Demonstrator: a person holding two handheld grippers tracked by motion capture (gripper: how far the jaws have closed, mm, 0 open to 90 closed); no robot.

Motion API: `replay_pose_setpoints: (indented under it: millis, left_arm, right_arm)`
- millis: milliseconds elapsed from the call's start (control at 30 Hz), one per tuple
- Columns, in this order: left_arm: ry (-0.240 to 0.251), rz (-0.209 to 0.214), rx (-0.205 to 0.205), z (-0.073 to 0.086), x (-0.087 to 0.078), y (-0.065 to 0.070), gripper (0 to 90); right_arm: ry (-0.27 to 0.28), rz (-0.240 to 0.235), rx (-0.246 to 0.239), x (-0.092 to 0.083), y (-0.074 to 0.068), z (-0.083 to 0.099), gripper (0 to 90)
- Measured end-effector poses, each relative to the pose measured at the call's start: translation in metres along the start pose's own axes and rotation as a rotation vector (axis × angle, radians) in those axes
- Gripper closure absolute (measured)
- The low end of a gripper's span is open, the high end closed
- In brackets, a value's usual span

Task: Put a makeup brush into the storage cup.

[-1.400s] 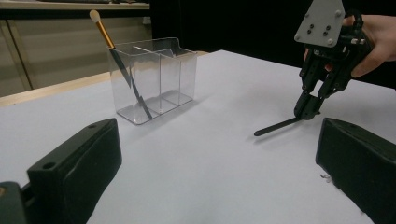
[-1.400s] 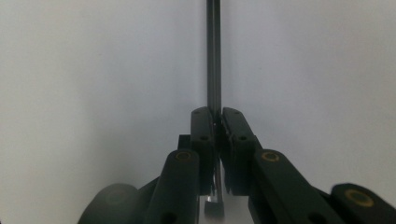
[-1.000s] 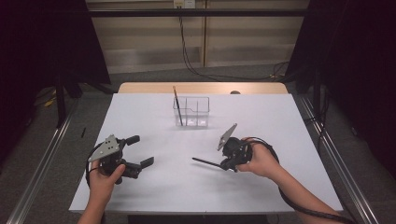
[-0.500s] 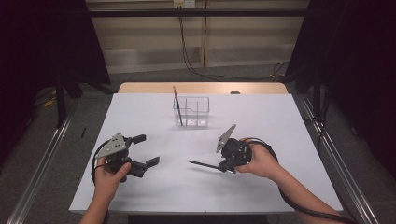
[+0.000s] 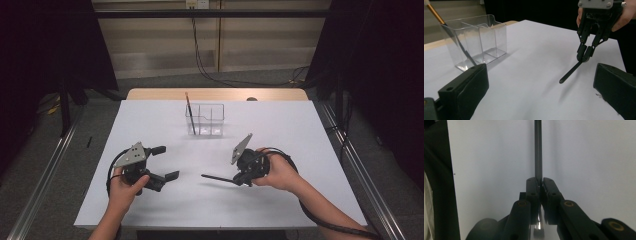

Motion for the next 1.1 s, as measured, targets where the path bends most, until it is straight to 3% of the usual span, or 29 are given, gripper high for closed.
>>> replay_pose_setpoints:
  millis: [433,800,967,1100]
  left_arm:
    - [-0.018,0.072,-0.012,0.000,0.026,0.012,0.0]
    - [-0.047,0.126,0.008,-0.004,0.044,0.021,0.0]
    - [-0.086,0.158,0.029,-0.003,0.052,0.028,0.0]
    - [-0.164,0.206,0.060,-0.002,0.060,0.034,0.0]
  right_arm:
    - [0.003,-0.012,-0.020,-0.004,-0.002,-0.002,85.1]
    - [0.006,-0.021,-0.028,-0.006,-0.002,-0.002,85.1]
    - [0.002,-0.025,-0.034,-0.005,-0.004,-0.003,85.1]
    - [-0.001,-0.028,-0.032,-0.003,-0.005,-0.004,85.1]
Point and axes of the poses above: each handheld gripper's, and its own axes: x roughly forward along the jaws, z roughly out of its underside, y roughly to its right, the point moved 7 cm from there along x, roughly forward along the jaws, and after that the axes turned 14 degrees about y, right-handed, at the moved point
